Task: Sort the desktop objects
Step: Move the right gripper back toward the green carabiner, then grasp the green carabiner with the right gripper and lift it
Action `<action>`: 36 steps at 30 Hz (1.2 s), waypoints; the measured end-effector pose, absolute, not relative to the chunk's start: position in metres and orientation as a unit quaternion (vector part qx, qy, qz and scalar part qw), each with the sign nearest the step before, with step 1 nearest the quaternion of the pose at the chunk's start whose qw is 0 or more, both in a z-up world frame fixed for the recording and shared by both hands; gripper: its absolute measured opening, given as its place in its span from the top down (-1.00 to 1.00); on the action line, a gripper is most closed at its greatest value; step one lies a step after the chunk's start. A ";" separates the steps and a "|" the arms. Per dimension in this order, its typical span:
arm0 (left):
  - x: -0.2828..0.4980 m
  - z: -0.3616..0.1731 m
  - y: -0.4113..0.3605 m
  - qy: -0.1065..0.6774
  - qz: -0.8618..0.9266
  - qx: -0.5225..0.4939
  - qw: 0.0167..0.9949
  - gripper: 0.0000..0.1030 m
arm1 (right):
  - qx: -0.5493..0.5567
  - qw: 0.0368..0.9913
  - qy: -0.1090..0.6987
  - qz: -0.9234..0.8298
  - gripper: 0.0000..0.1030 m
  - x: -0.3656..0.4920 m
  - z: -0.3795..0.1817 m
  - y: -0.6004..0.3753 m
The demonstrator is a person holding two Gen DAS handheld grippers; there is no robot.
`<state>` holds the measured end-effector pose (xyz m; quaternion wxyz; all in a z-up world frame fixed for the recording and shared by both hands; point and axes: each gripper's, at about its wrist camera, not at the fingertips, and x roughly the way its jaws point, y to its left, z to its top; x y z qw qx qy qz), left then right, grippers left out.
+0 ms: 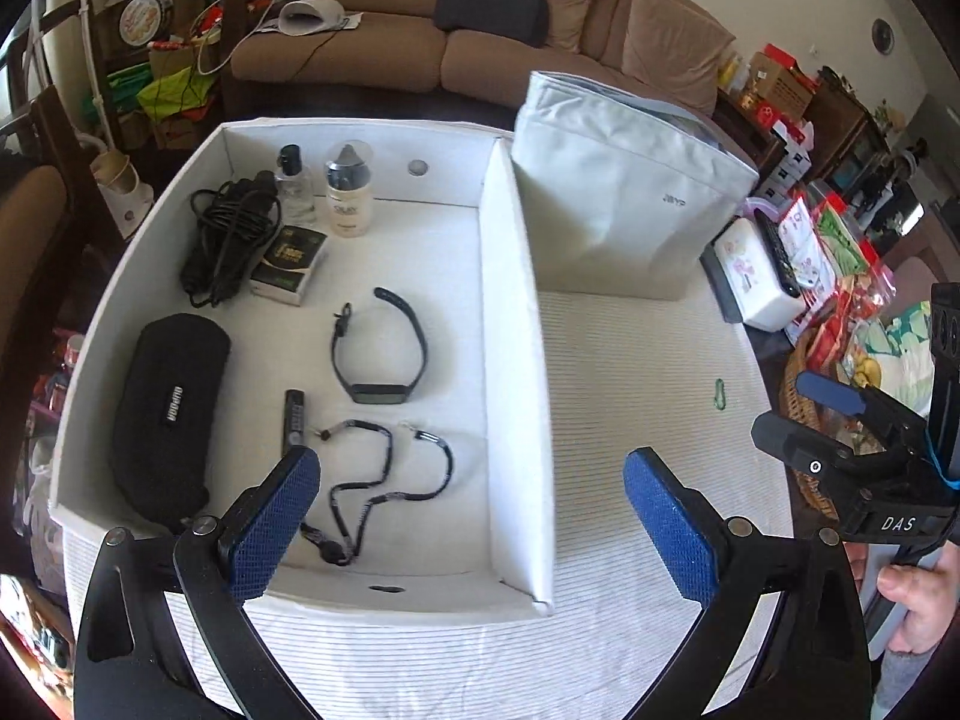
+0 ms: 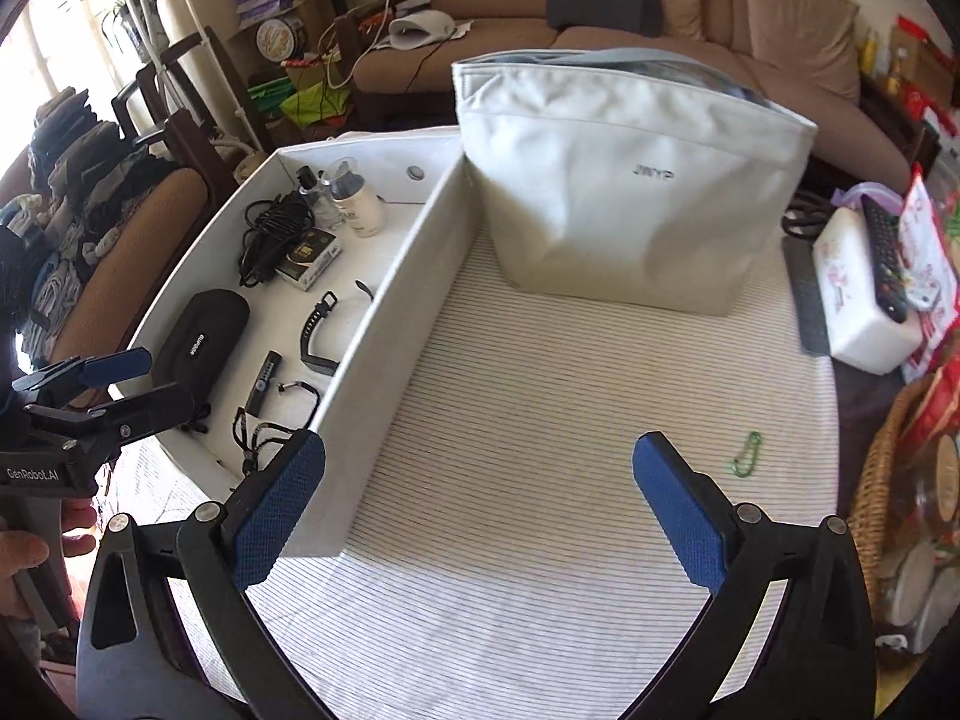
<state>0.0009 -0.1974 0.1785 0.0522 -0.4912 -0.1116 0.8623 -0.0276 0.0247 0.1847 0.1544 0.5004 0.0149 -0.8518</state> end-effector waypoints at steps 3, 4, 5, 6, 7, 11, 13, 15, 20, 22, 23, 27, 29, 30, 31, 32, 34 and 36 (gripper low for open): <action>0.001 0.177 -0.163 -0.100 0.863 -0.491 0.065 -1.00 | 0.497 0.155 0.003 -0.854 -1.00 -0.020 0.186 0.062; 0.000 0.176 -0.152 -0.098 0.863 -0.490 0.071 -1.00 | 0.495 0.156 -0.001 -0.855 -1.00 -0.017 0.186 0.075; -0.001 0.175 -0.140 -0.098 0.863 -0.488 0.079 -1.00 | 0.494 0.156 -0.005 -0.855 -1.00 -0.015 0.185 0.087; -0.002 0.174 -0.128 -0.097 0.864 -0.486 0.086 -1.00 | 0.492 0.155 -0.006 -0.857 -1.00 -0.013 0.185 0.100; -0.003 0.172 -0.117 -0.095 0.864 -0.485 0.092 -1.00 | 0.489 0.153 -0.006 -0.859 -1.00 -0.012 0.183 0.112; -0.013 0.160 -0.072 -0.087 0.864 -0.483 0.114 -1.00 | 0.484 0.140 -0.001 -0.864 -1.00 -0.009 0.167 0.151; -0.019 0.152 -0.054 -0.086 0.865 -0.480 0.117 -1.00 | 0.482 0.134 -0.004 -0.866 -1.00 -0.009 0.152 0.166; -0.026 0.143 -0.038 -0.082 0.866 -0.477 0.122 -1.00 | 0.483 0.128 -0.015 -0.866 -1.00 -0.012 0.134 0.180; -0.051 0.120 -0.012 -0.093 0.868 -0.472 0.119 -1.00 | 0.481 0.108 -0.034 -0.869 -0.67 -0.029 0.088 0.202; -0.061 0.111 -0.010 -0.108 0.869 -0.470 0.116 -1.00 | 0.473 0.099 -0.037 -0.875 -0.37 -0.034 0.072 0.205; -0.066 0.107 -0.009 -0.114 0.868 -0.469 0.113 -1.00 | 0.468 0.099 -0.041 -0.877 -0.31 -0.037 0.065 0.205; -0.082 0.089 -0.006 -0.120 0.863 -0.478 0.108 -1.00 | 0.464 0.089 -0.061 -0.879 -0.21 -0.052 0.035 0.207; -0.090 0.080 -0.005 -0.120 0.859 -0.485 0.108 -1.00 | 0.470 0.081 -0.057 -0.877 -0.09 -0.060 0.021 0.205; -0.093 0.076 -0.005 -0.120 0.858 -0.488 0.109 -1.00 | 0.471 0.078 -0.050 -0.877 -0.02 -0.063 0.017 0.204; -0.096 0.072 -0.005 -0.120 0.856 -0.490 0.110 -1.00 | 0.466 0.077 -0.042 -0.880 0.03 -0.065 0.015 0.202; -0.098 0.069 -0.005 -0.120 0.855 -0.492 0.111 -1.00 | 0.462 0.075 -0.031 -0.883 0.08 -0.066 0.016 0.200; -0.102 0.064 -0.003 -0.121 0.852 -0.497 0.115 -1.00 | 0.460 0.068 -0.006 -0.885 0.27 -0.067 0.016 0.195; -0.103 0.060 -0.002 -0.123 0.849 -0.499 0.118 -1.00 | 0.458 0.062 0.018 -0.887 0.55 -0.065 0.016 0.192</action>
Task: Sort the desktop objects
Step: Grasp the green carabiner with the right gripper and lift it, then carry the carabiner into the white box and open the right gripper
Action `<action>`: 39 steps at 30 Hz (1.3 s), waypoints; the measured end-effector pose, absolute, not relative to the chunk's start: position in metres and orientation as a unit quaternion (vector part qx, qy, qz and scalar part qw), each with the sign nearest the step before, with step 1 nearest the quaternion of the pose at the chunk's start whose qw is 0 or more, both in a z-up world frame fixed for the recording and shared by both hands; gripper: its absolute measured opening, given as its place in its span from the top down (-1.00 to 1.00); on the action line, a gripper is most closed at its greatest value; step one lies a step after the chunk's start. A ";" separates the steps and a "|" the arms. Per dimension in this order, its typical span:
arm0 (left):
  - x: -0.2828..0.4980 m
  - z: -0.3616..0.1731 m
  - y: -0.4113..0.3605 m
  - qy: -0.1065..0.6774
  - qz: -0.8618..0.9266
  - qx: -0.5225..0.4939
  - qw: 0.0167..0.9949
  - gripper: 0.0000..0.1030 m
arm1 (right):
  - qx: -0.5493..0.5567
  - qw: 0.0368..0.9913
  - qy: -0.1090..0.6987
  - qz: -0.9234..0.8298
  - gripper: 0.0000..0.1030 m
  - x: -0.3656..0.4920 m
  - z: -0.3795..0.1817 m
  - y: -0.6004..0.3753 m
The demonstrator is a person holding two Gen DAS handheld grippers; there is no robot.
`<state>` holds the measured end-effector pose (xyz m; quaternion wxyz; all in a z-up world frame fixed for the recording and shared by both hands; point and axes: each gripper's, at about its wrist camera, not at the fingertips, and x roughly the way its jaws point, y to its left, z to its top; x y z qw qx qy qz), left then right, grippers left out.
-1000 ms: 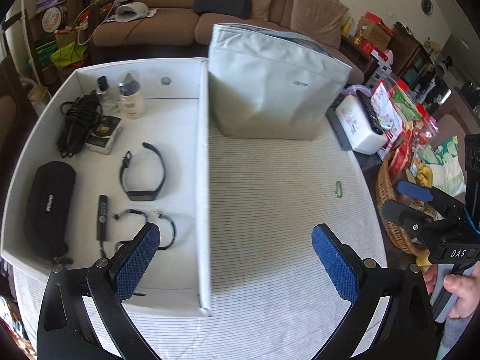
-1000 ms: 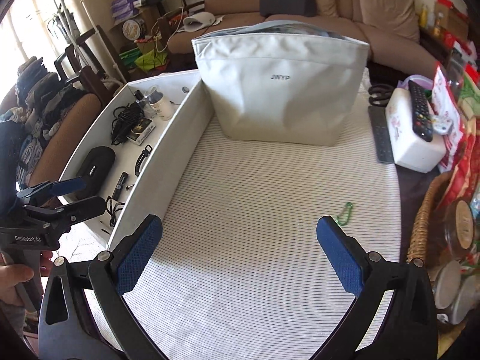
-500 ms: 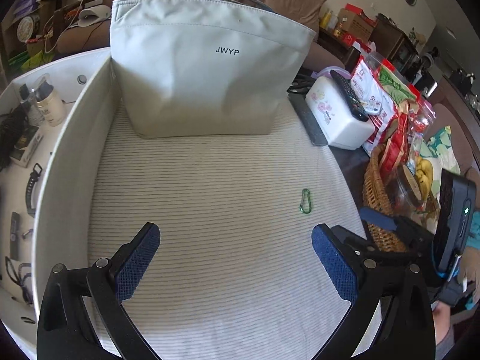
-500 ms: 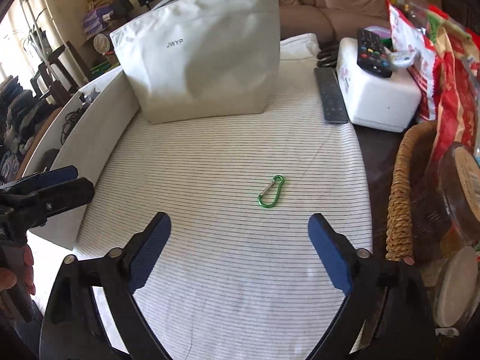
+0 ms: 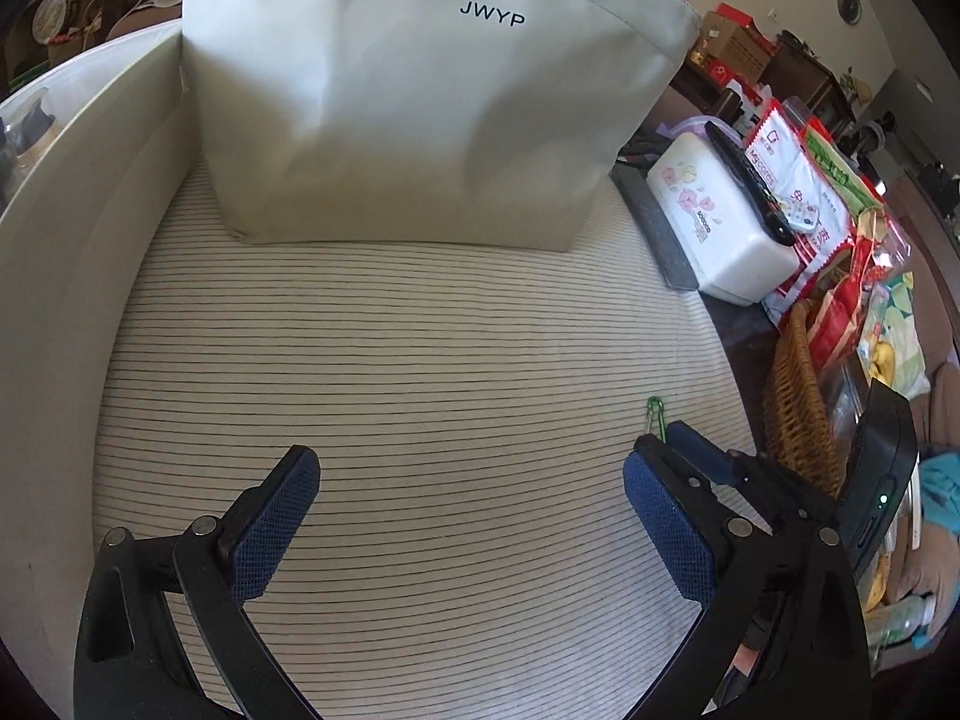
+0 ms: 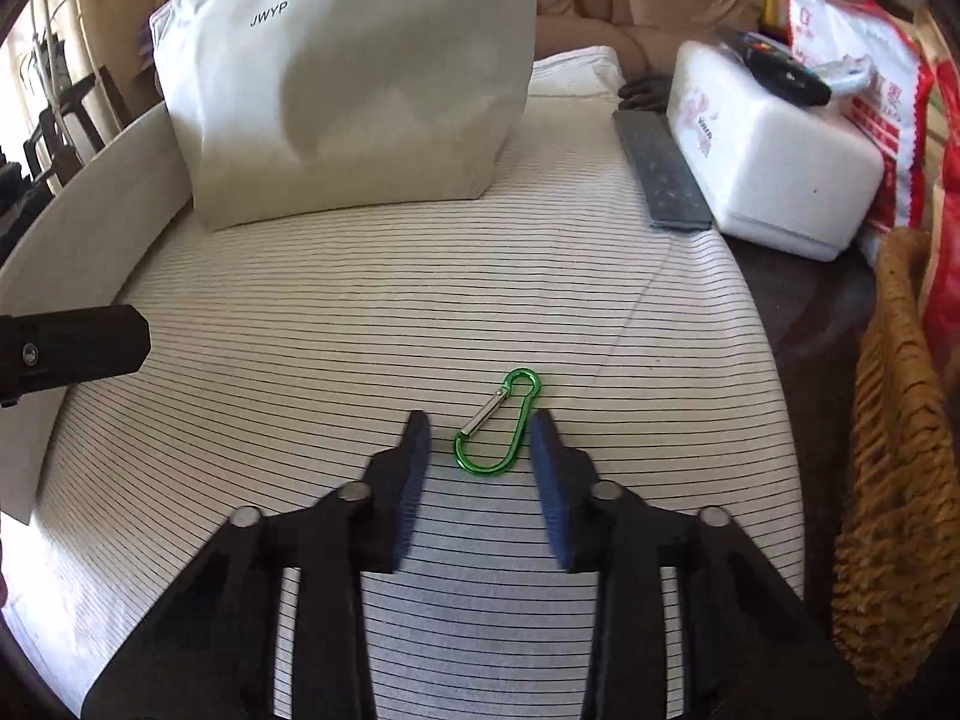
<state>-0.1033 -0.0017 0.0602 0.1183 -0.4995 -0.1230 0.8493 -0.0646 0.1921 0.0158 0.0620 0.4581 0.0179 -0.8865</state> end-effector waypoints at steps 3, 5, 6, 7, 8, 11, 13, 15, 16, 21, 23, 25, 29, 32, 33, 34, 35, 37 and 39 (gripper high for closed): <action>-0.103 0.058 0.001 -0.131 0.844 -0.503 0.130 -1.00 | 0.456 0.071 0.031 -0.887 0.56 -0.057 0.017 0.191; -0.101 0.057 0.004 -0.136 0.840 -0.506 0.141 -1.00 | 0.451 0.078 0.031 -0.889 0.56 -0.050 0.021 0.190; -0.100 0.057 0.005 -0.142 0.837 -0.508 0.148 -1.00 | 0.444 0.083 0.030 -0.892 0.56 -0.046 0.026 0.190; -0.099 0.057 0.006 -0.151 0.832 -0.510 0.159 -1.00 | 0.437 0.088 0.030 -0.894 0.56 -0.042 0.032 0.189; -0.098 0.057 0.006 -0.169 0.823 -0.514 0.174 -1.00 | 0.431 0.097 0.027 -0.897 0.56 -0.038 0.039 0.188; -0.096 0.059 0.000 -0.242 0.789 -0.519 0.223 -1.00 | 0.410 0.132 0.025 -0.902 0.56 -0.024 0.066 0.178; -0.094 0.067 -0.006 -0.275 0.776 -0.512 0.246 -1.00 | 0.400 0.154 0.029 -0.903 0.56 -0.017 0.084 0.168; -0.092 0.079 -0.013 -0.290 0.770 -0.504 0.262 -0.94 | 0.389 0.175 0.029 -0.904 0.56 -0.012 0.102 0.154; -0.090 0.085 -0.017 -0.294 0.768 -0.502 0.267 -0.88 | 0.383 0.186 0.030 -0.904 0.56 -0.009 0.111 0.147; -0.076 0.112 -0.051 -0.331 0.759 -0.484 0.282 -0.21 | 0.362 0.222 0.034 -0.905 0.56 0.005 0.146 0.104; -0.070 0.120 -0.065 -0.341 0.755 -0.480 0.289 0.34 | 0.359 0.234 0.033 -0.903 0.56 0.007 0.154 0.087; -0.061 0.129 -0.080 -0.343 0.762 -0.470 0.285 0.67 | 0.360 0.245 0.029 -0.900 0.56 0.008 0.161 0.072; -0.051 0.143 -0.113 -0.361 0.763 -0.458 0.281 0.78 | 0.355 0.259 0.037 -0.897 0.56 0.015 0.171 0.035; -0.047 0.152 -0.145 -0.375 0.765 -0.444 0.277 0.82 | 0.351 0.272 0.039 -0.895 0.56 0.013 0.181 0.009; -0.047 0.155 -0.156 -0.378 0.767 -0.440 0.275 0.82 | 0.348 0.276 0.042 -0.895 0.56 0.011 0.185 -0.001; -0.046 0.158 -0.167 -0.379 0.770 -0.436 0.271 0.82 | 0.346 0.280 0.046 -0.894 0.56 0.009 0.188 -0.012; -0.047 0.160 -0.179 -0.380 0.773 -0.432 0.266 0.82 | 0.345 0.285 0.048 -0.893 0.56 0.006 0.190 -0.023; -0.048 0.164 -0.207 -0.384 0.778 -0.426 0.256 0.82 | 0.345 0.297 0.047 -0.889 0.56 -0.003 0.195 -0.048; -0.054 0.164 -0.235 -0.389 0.779 -0.426 0.244 0.82 | 0.346 0.307 0.047 -0.885 0.56 -0.015 0.195 -0.073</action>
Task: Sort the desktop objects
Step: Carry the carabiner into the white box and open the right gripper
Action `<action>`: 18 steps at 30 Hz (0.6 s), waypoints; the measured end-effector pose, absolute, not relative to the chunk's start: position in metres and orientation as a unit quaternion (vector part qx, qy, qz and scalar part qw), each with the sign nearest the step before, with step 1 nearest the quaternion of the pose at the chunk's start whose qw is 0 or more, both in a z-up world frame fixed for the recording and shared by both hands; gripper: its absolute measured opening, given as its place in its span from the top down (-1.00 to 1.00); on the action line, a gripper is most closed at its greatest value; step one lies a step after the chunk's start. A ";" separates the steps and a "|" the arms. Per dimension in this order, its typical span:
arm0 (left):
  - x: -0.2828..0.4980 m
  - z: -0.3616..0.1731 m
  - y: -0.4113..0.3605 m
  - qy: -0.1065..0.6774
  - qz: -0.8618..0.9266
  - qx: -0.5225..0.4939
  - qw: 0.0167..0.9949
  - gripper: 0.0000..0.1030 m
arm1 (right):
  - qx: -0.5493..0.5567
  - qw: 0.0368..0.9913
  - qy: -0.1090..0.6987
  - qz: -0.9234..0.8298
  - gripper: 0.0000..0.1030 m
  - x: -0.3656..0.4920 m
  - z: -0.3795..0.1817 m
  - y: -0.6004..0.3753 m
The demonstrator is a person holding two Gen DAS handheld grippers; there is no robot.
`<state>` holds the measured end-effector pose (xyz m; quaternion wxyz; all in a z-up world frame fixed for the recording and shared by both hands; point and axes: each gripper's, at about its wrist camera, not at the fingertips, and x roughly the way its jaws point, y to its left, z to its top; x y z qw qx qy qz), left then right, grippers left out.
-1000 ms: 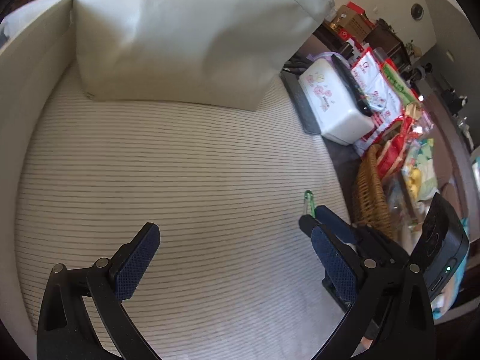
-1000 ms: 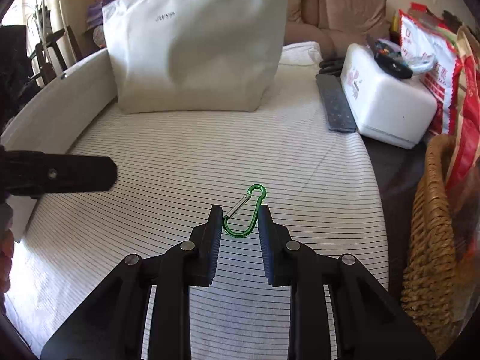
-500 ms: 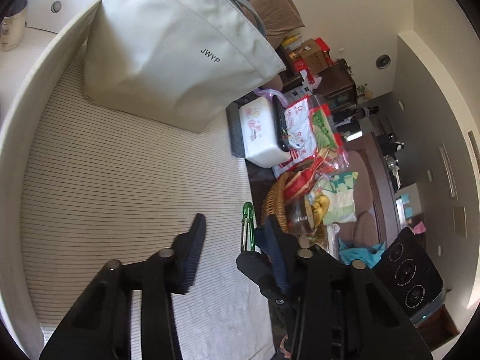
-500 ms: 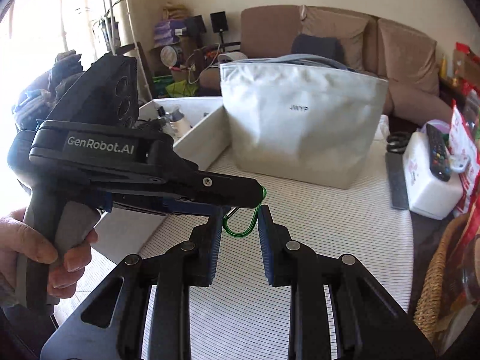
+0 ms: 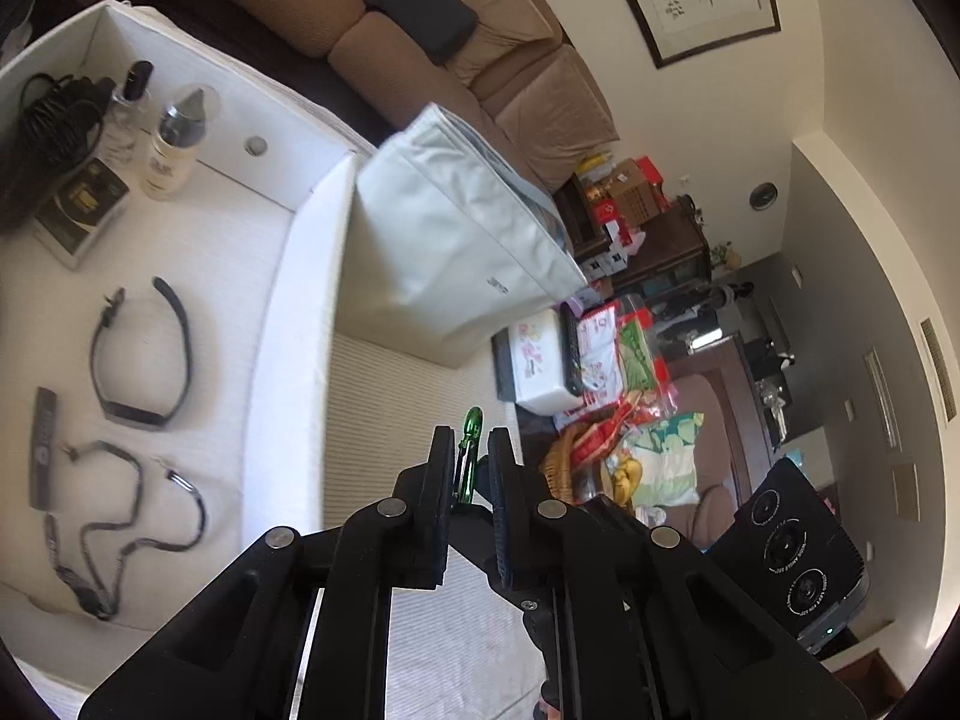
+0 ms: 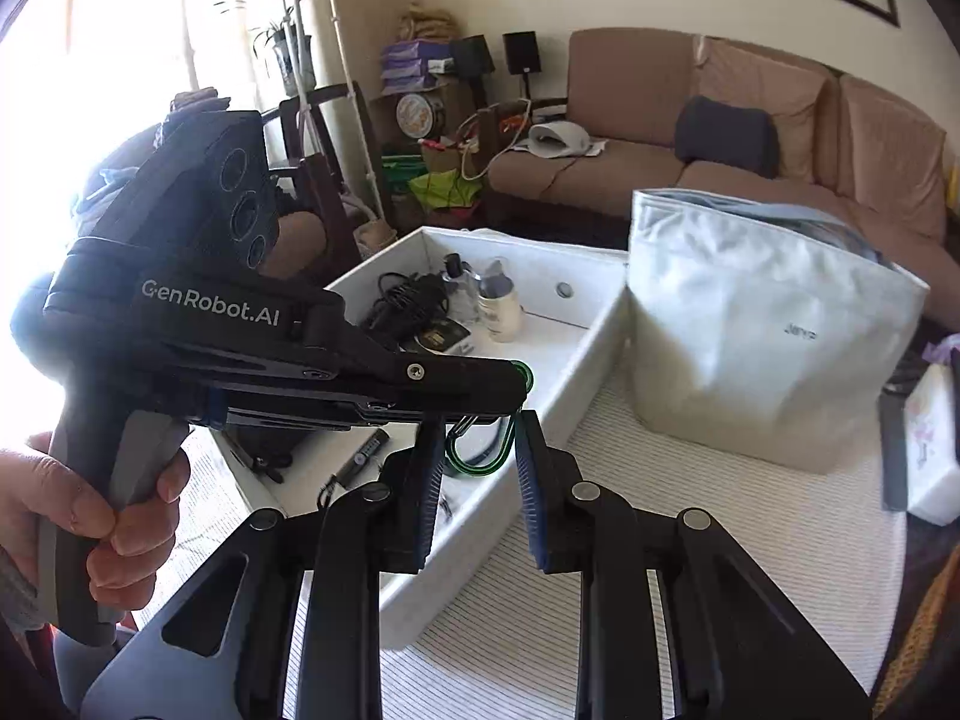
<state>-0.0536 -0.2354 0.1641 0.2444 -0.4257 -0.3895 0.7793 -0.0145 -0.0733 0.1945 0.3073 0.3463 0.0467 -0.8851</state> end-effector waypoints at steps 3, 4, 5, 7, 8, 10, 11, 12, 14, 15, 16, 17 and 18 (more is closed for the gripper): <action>-0.063 0.158 -0.277 -0.396 0.782 -0.427 0.223 0.82 | 0.357 0.325 0.038 -0.875 0.56 -0.037 0.186 -0.110; -0.067 0.155 -0.290 -0.396 0.783 -0.429 0.216 0.82 | 0.363 0.331 0.036 -0.871 0.56 -0.045 0.182 -0.123; -0.071 0.150 -0.302 -0.397 0.784 -0.431 0.207 0.82 | 0.369 0.336 0.033 -0.866 0.56 -0.054 0.176 -0.135; -0.078 0.138 -0.325 -0.397 0.784 -0.438 0.190 0.82 | 0.387 0.346 0.026 -0.854 0.56 -0.068 0.164 -0.158; -0.082 0.130 -0.336 -0.400 0.782 -0.442 0.183 0.82 | 0.397 0.350 0.023 -0.848 0.56 -0.076 0.156 -0.169; -0.091 0.113 -0.353 -0.411 0.772 -0.454 0.171 0.82 | 0.421 0.351 0.014 -0.836 0.56 -0.093 0.139 -0.188; -0.096 0.105 -0.360 -0.416 0.768 -0.457 0.168 0.82 | 0.432 0.350 0.007 -0.831 0.56 -0.100 0.131 -0.193; -0.100 0.098 -0.364 -0.420 0.764 -0.460 0.166 0.82 | 0.441 0.348 -0.002 -0.827 0.56 -0.106 0.123 -0.196; -0.111 0.085 -0.365 -0.424 0.757 -0.468 0.166 0.82 | 0.457 0.338 -0.010 -0.823 0.57 -0.117 0.110 -0.198; -0.115 0.078 -0.362 -0.427 0.752 -0.474 0.167 0.82 | 0.466 0.330 -0.009 -0.821 0.57 -0.121 0.105 -0.198; -0.121 0.070 -0.360 -0.431 0.746 -0.479 0.167 0.82 | 0.474 0.321 -0.004 -0.820 0.57 -0.125 0.100 -0.197; -0.126 0.063 -0.355 -0.433 0.741 -0.486 0.168 0.82 | 0.483 0.312 0.002 -0.819 0.57 -0.128 0.095 -0.196; -0.131 0.057 -0.351 -0.432 0.738 -0.491 0.166 0.82 | 0.492 0.302 0.009 -0.817 0.57 -0.132 0.091 -0.194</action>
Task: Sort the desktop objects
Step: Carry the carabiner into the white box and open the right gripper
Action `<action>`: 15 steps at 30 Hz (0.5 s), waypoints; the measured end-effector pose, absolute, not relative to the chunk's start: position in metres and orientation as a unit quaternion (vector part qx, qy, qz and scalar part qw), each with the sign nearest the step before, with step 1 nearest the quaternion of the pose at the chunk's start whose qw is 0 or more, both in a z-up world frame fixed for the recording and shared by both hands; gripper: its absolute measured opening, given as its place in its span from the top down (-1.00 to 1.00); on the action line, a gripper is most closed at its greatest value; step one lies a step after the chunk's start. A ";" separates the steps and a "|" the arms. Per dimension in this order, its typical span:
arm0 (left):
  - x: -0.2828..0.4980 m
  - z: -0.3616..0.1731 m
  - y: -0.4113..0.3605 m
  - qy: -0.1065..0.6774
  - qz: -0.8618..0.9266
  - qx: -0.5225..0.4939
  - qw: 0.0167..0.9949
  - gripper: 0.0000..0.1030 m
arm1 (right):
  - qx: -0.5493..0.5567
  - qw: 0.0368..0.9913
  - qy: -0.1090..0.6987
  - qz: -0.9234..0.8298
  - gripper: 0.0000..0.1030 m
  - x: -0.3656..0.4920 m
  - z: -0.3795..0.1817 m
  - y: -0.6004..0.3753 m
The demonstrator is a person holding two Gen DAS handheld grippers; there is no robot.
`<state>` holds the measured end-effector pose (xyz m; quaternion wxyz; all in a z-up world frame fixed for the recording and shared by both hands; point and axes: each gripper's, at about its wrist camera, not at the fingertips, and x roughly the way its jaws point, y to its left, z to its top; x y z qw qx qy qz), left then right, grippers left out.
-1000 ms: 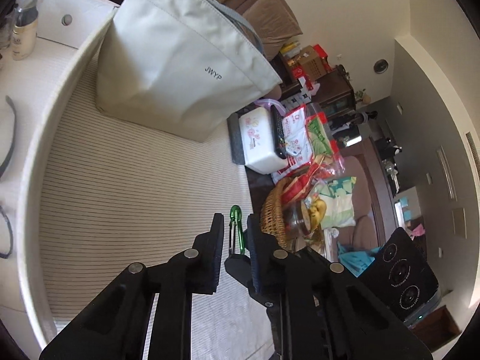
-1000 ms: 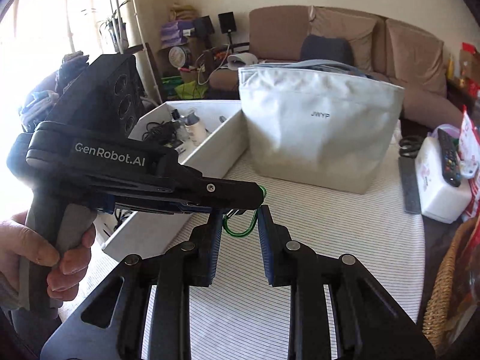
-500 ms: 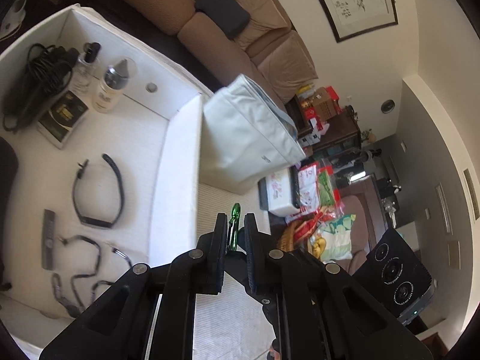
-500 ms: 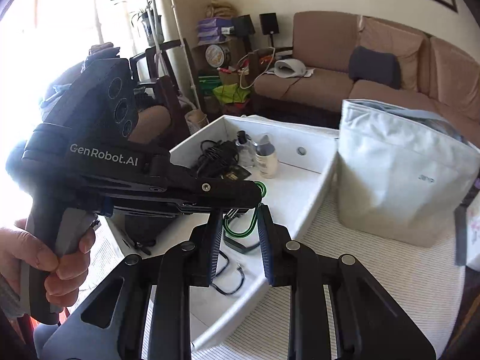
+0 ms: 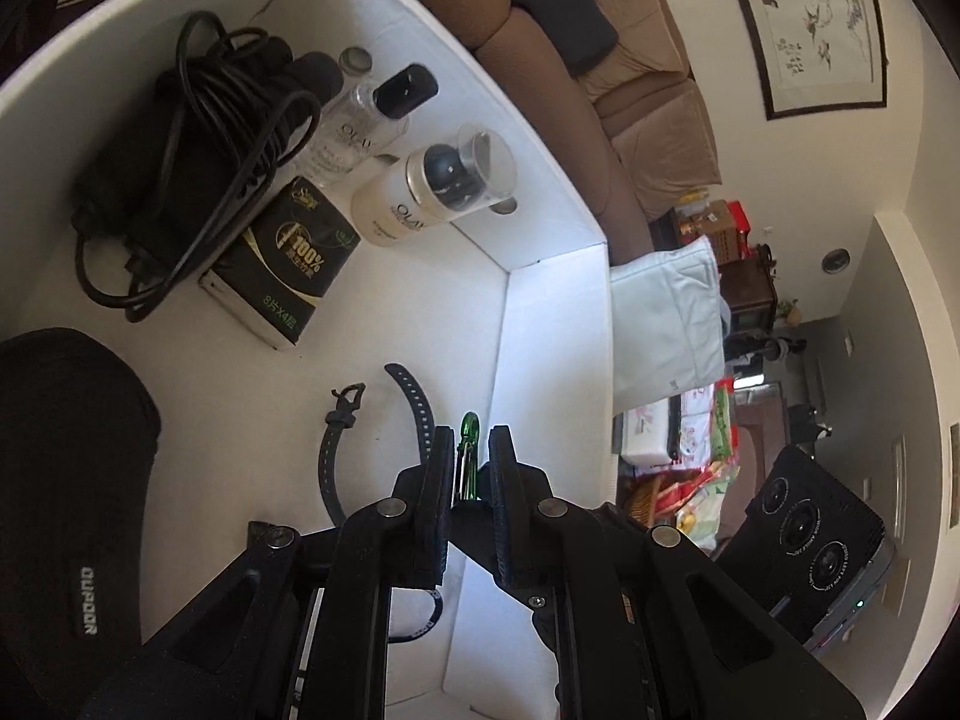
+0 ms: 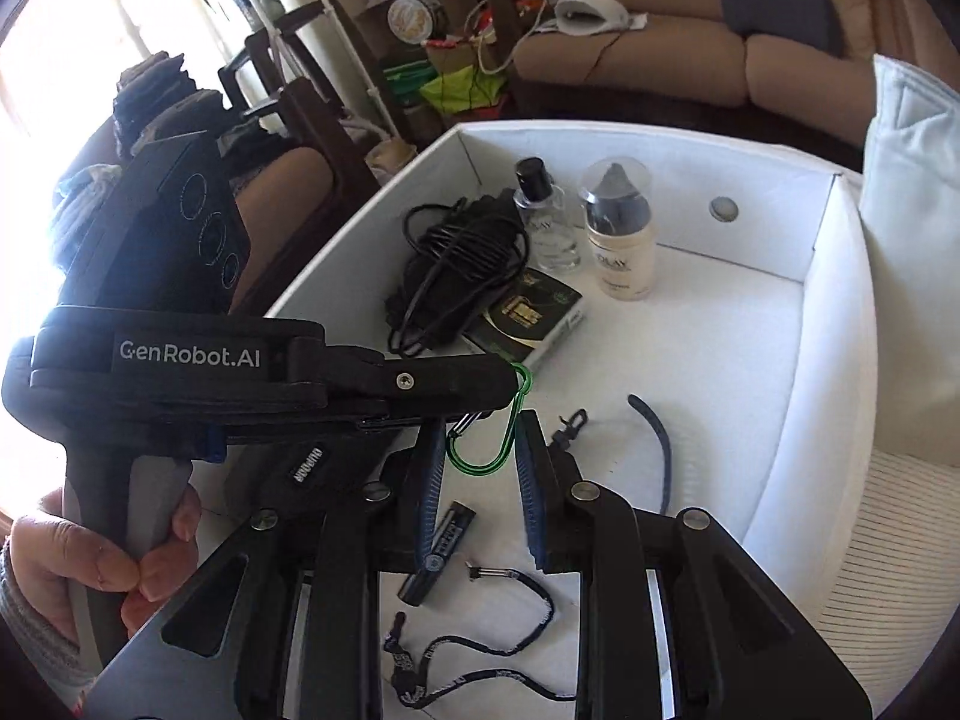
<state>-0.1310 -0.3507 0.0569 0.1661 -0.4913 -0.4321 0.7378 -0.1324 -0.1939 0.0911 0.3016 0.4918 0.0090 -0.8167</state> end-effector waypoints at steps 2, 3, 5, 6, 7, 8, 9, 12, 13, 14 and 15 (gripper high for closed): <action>-0.138 0.047 -0.343 -0.434 0.731 -0.500 0.164 0.82 | 0.513 0.283 0.019 -0.810 0.57 -0.141 0.082 -0.190; -0.140 0.043 -0.339 -0.433 0.729 -0.504 0.162 0.82 | 0.522 0.272 0.025 -0.808 0.57 -0.144 0.077 -0.189; -0.142 0.040 -0.335 -0.429 0.731 -0.508 0.153 0.62 | 0.543 0.253 0.032 -0.800 0.57 -0.152 0.067 -0.187; -0.143 0.039 -0.335 -0.431 0.730 -0.507 0.154 0.53 | 0.555 0.244 0.034 -0.795 0.57 -0.155 0.061 -0.187; -0.143 0.038 -0.335 -0.430 0.731 -0.508 0.149 0.43 | 0.564 0.236 0.037 -0.790 0.57 -0.158 0.057 -0.187; -0.143 0.038 -0.335 -0.426 0.734 -0.509 0.145 0.42 | 0.573 0.229 0.042 -0.786 0.57 -0.160 0.053 -0.189; -0.143 0.038 -0.335 -0.423 0.735 -0.509 0.144 0.42 | 0.580 0.220 0.051 -0.783 0.57 -0.162 0.050 -0.192; -0.140 0.041 -0.339 -0.421 0.738 -0.509 0.136 0.42 | 0.597 0.206 0.067 -0.773 0.57 -0.166 0.043 -0.200; -0.139 0.042 -0.340 -0.419 0.739 -0.510 0.133 0.42 | 0.603 0.203 0.069 -0.768 0.56 -0.167 0.040 -0.202; -0.138 0.043 -0.340 -0.413 0.742 -0.512 0.129 0.42 | 0.608 0.200 0.072 -0.765 0.56 -0.169 0.037 -0.203; -0.137 0.045 -0.341 -0.408 0.745 -0.513 0.126 0.42 | 0.612 0.198 0.074 -0.762 0.56 -0.170 0.034 -0.205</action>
